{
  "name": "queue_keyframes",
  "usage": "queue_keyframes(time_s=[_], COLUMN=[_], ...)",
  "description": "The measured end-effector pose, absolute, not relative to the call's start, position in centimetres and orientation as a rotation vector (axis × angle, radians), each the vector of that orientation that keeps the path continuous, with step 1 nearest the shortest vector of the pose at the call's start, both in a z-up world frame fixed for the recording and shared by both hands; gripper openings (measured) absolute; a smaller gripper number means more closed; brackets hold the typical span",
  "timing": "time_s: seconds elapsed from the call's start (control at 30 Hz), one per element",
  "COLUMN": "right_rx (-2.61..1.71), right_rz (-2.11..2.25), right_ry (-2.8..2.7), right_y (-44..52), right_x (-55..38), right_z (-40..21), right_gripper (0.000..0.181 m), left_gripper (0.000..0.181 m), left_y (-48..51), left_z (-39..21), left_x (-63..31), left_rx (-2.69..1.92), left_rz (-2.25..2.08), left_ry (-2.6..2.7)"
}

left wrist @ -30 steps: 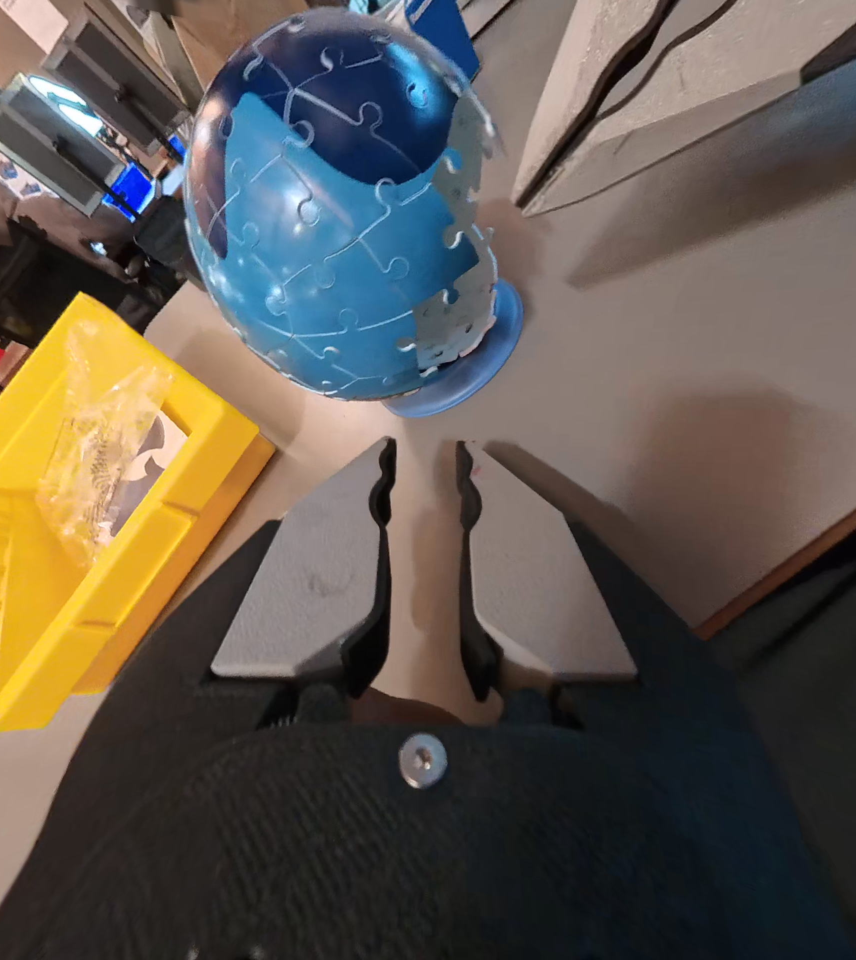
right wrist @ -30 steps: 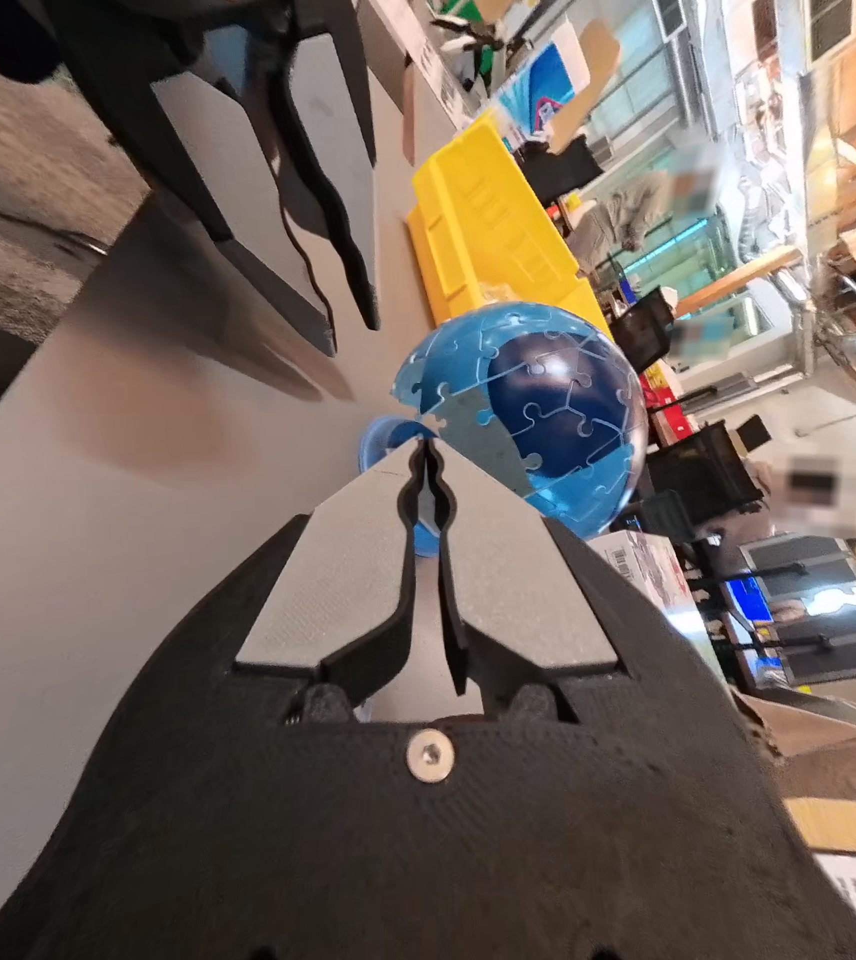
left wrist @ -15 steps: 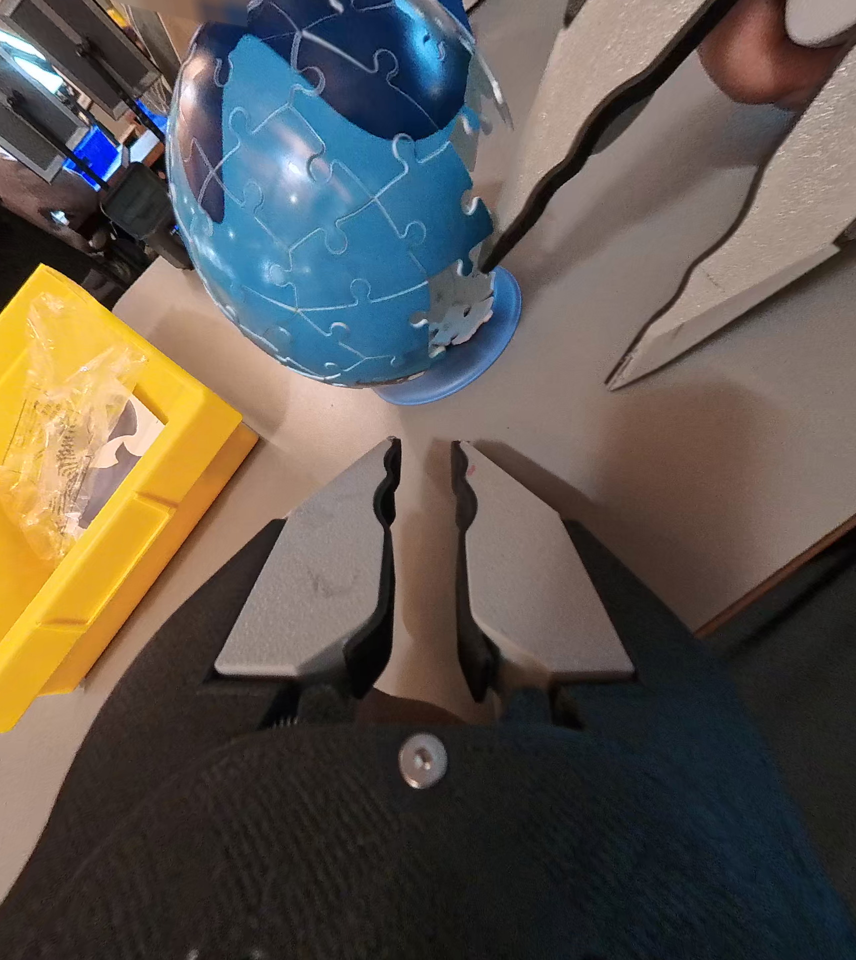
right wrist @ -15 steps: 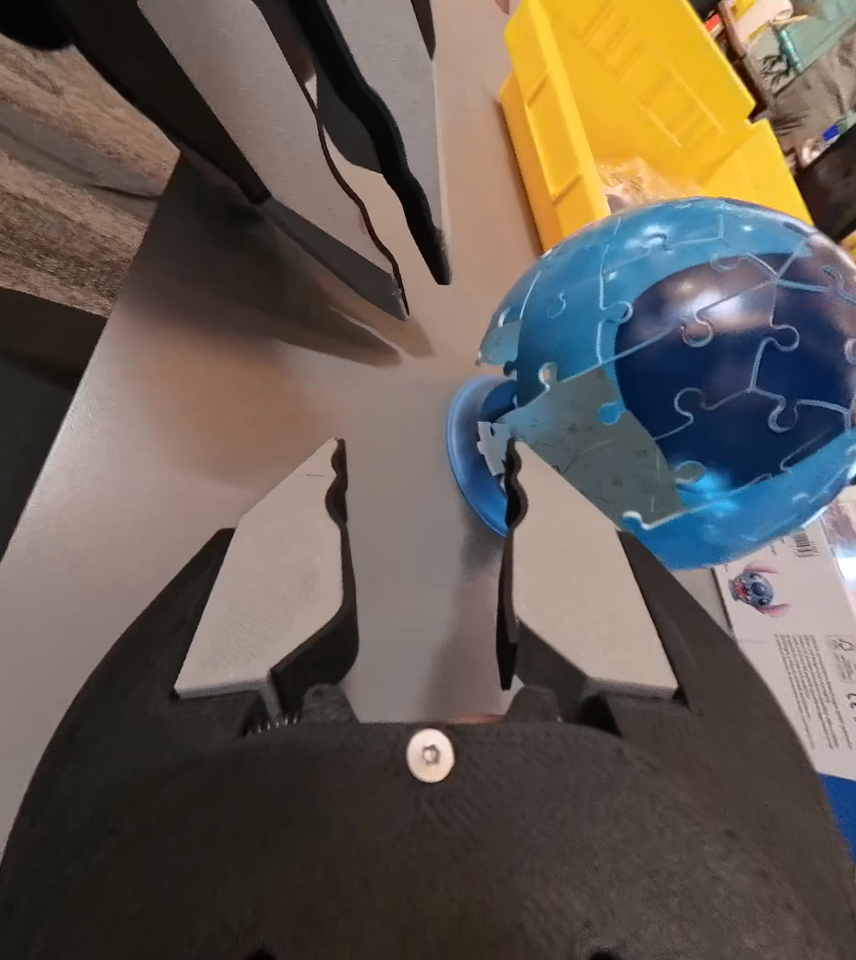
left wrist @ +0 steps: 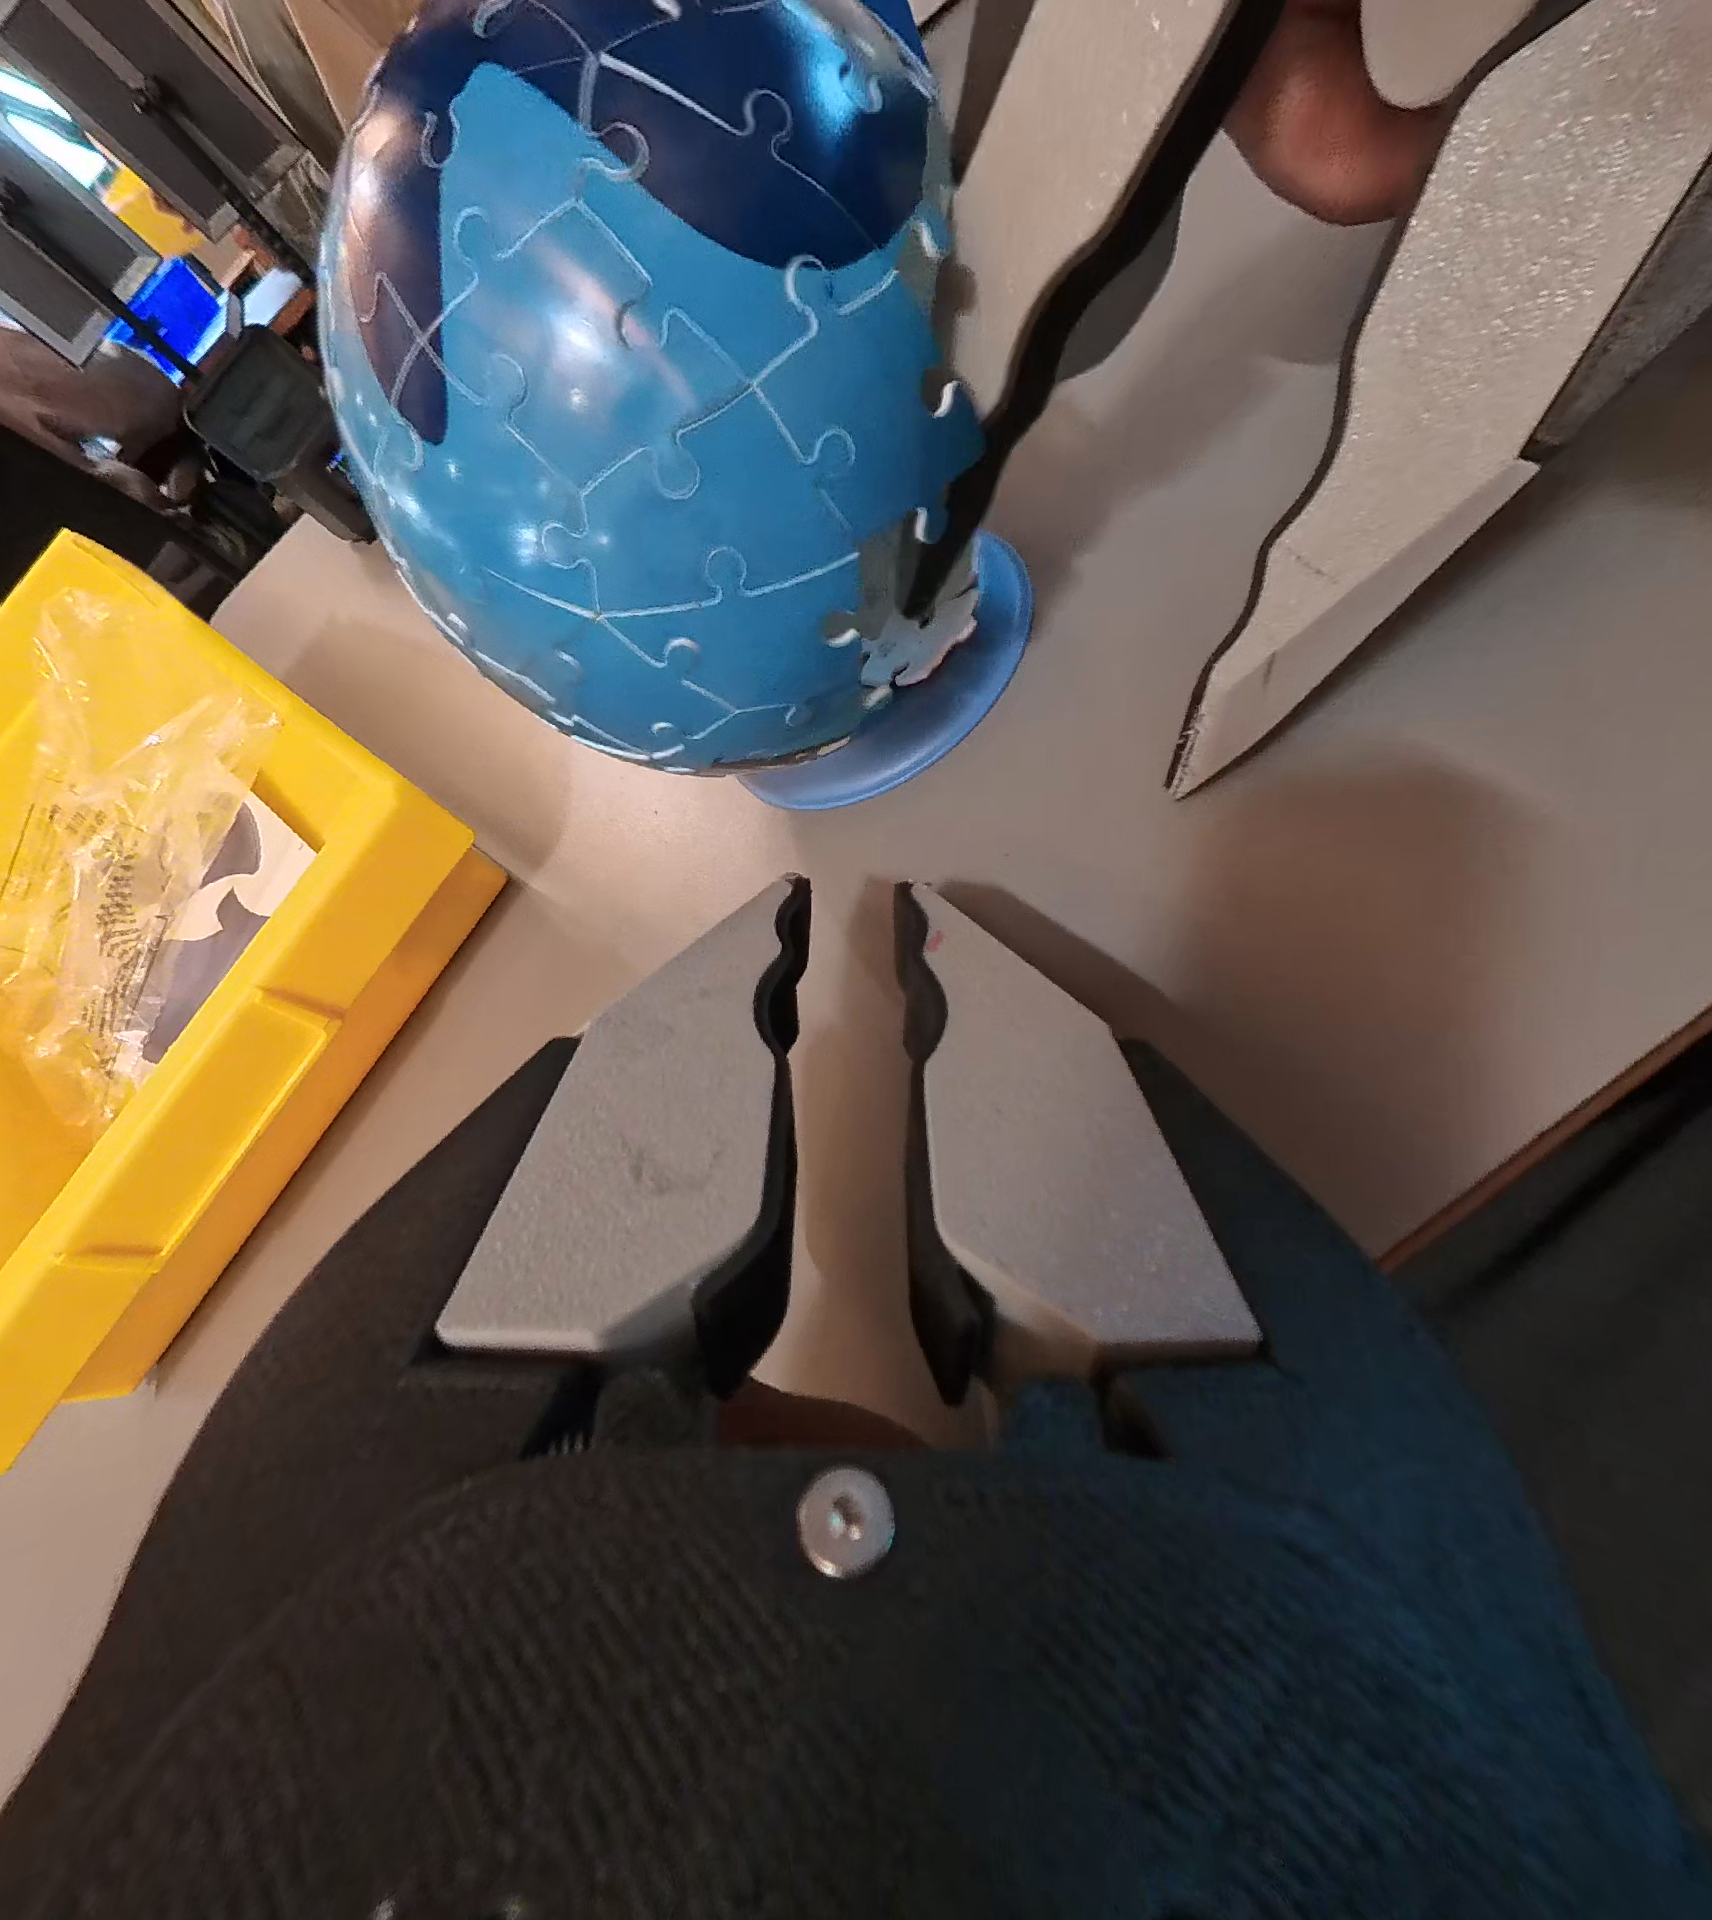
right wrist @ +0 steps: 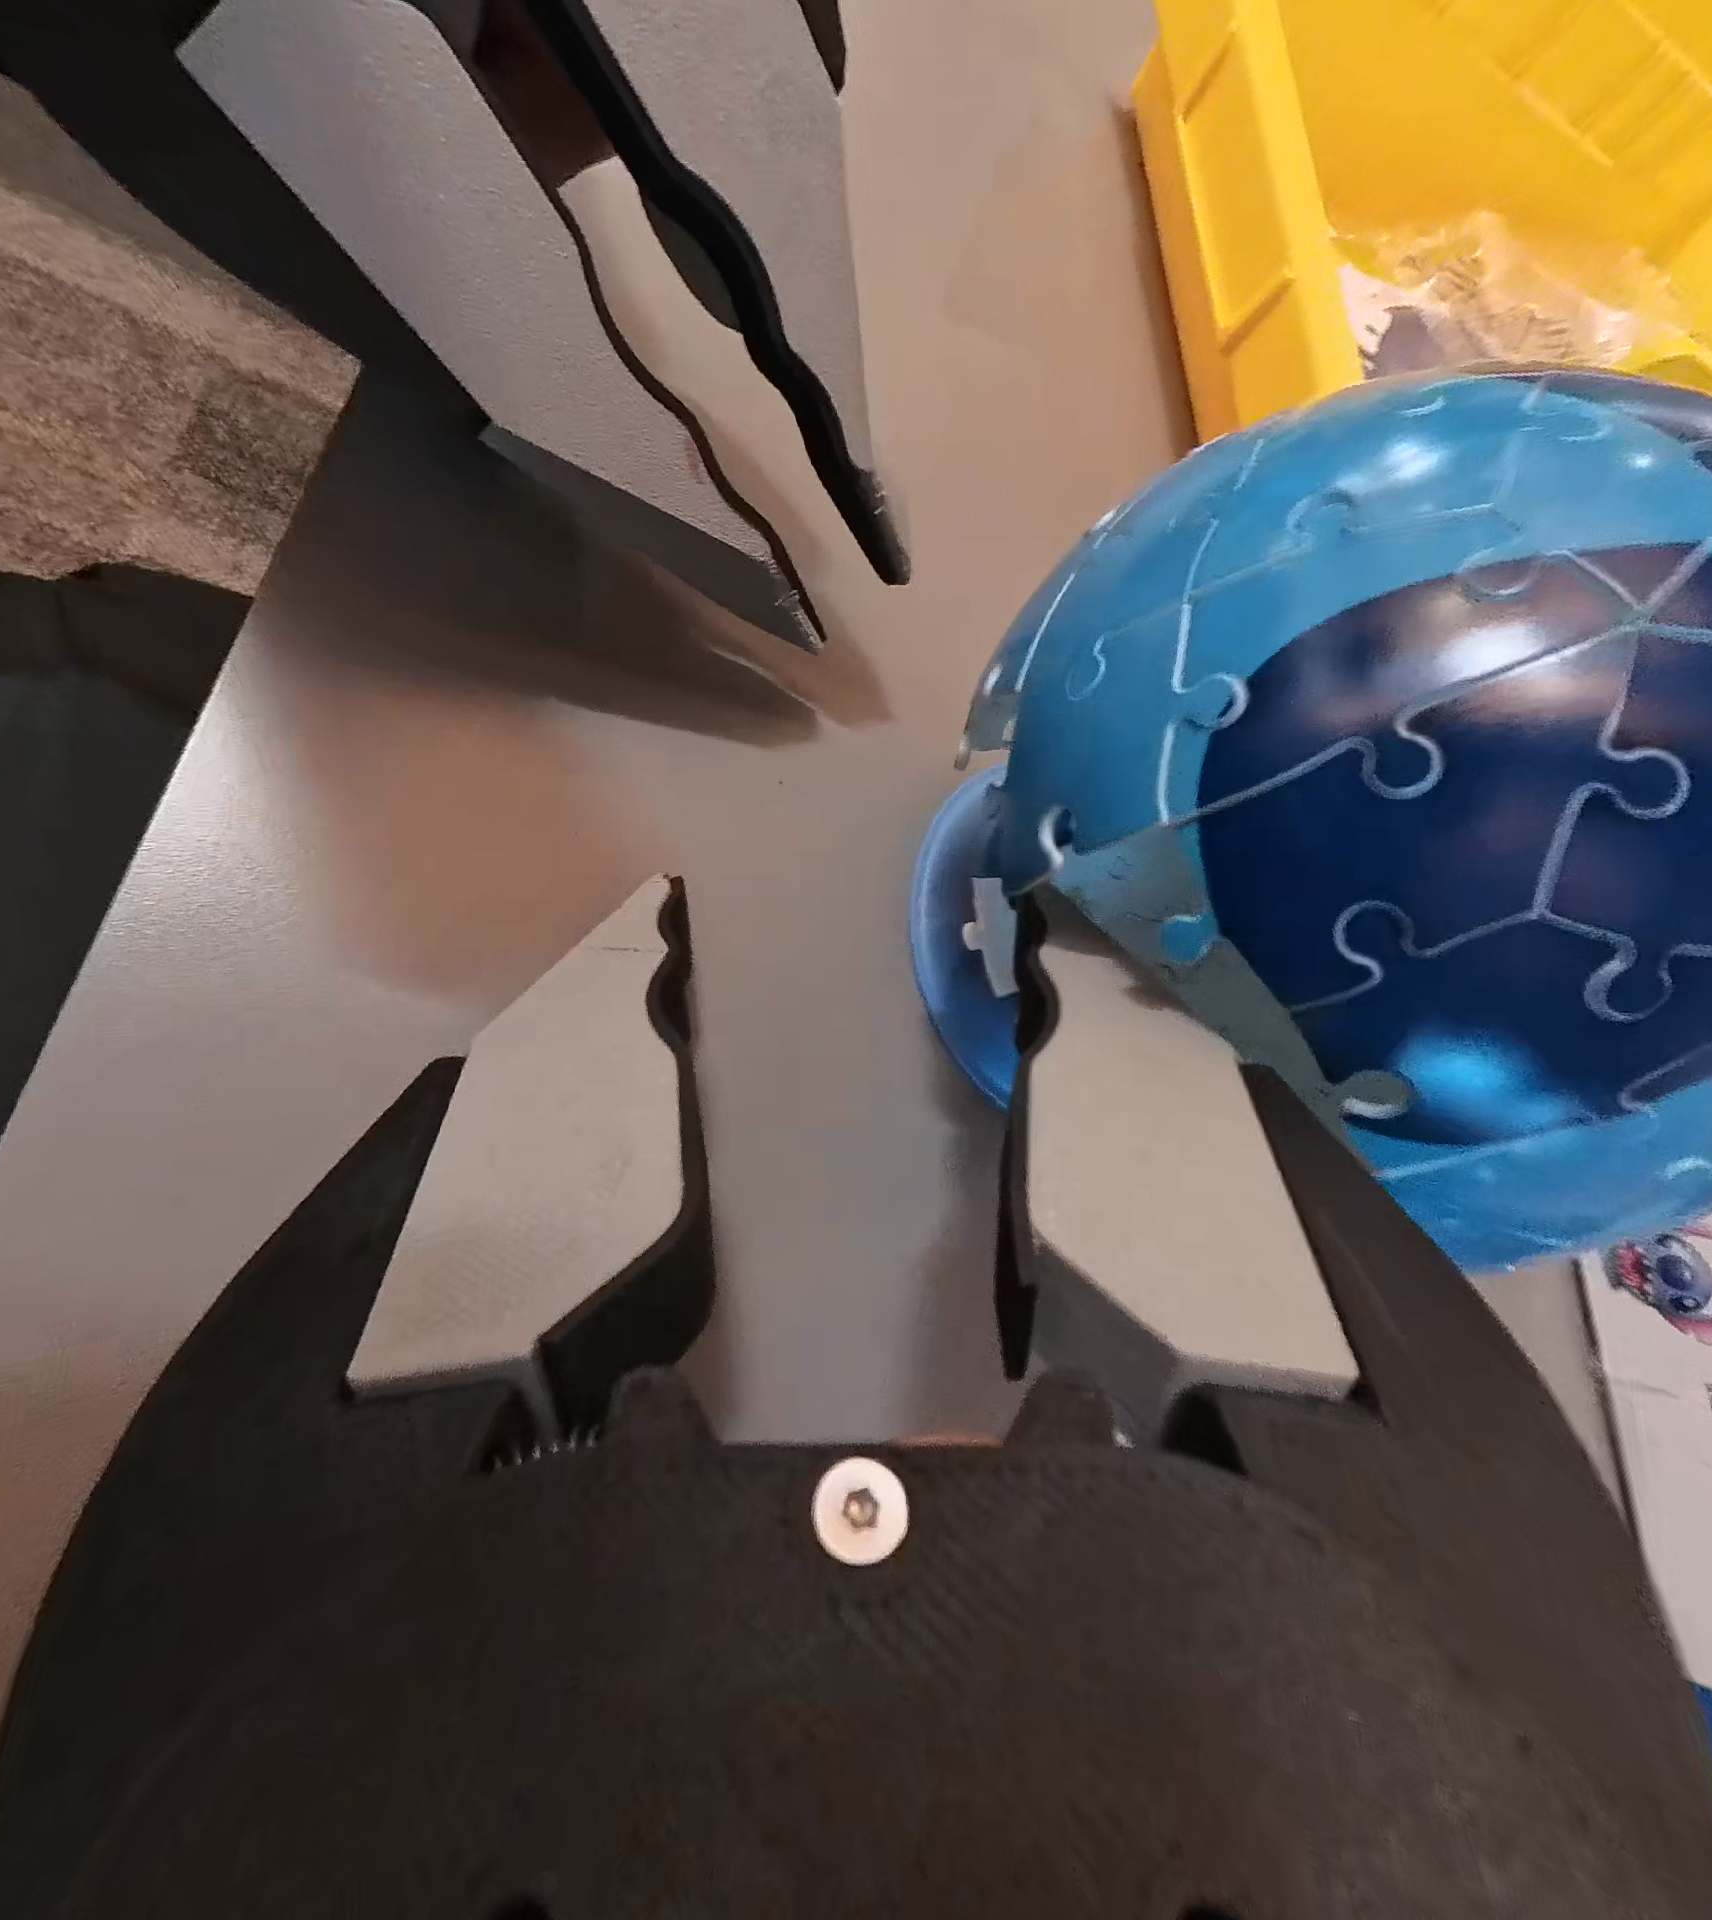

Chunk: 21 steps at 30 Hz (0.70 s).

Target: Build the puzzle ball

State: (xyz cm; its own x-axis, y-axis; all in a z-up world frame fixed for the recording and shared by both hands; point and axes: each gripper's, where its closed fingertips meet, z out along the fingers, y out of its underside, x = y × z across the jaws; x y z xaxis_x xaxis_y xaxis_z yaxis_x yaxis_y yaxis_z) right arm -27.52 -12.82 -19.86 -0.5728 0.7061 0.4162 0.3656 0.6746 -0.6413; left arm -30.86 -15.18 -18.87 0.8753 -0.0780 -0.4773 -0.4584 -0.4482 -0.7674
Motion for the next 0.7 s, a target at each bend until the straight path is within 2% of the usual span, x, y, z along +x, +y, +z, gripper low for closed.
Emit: queue_keyframes(time_s=[0.1,0.27,0.47,0.57,0.7], right_rx=[-0.844,-0.813,-0.678,-0.670,-0.662], right_rz=[0.671,0.564,0.319,0.282,0.263], right_ry=[-2.254,-2.199,-2.139,-2.097,-2.103], right_y=[-13.1,-11.7,-10.6,-10.0,-9.8], right_x=[-27.3,-27.9,-28.3,-28.7,-28.8], right_z=[-20.1,-19.9,-20.3,-19.8,-20.1], right_gripper=[0.051,0.048,0.019,0.025,0.020], left_gripper=[0.014,0.013,0.013,0.012,0.012], left_y=[-15.2,-15.2,-15.2,-15.2,-15.2], left_z=[-18.8,-18.8,-18.8,-18.8,-18.8], left_x=[-30.9,-30.9,-30.9,-30.9,-30.9], left_rx=[-2.005,-2.004,-2.004,-2.001,-2.000], left_rz=[0.451,0.455,0.450,0.453,0.449], left_ry=[0.388,0.388,0.385,0.386,0.386])
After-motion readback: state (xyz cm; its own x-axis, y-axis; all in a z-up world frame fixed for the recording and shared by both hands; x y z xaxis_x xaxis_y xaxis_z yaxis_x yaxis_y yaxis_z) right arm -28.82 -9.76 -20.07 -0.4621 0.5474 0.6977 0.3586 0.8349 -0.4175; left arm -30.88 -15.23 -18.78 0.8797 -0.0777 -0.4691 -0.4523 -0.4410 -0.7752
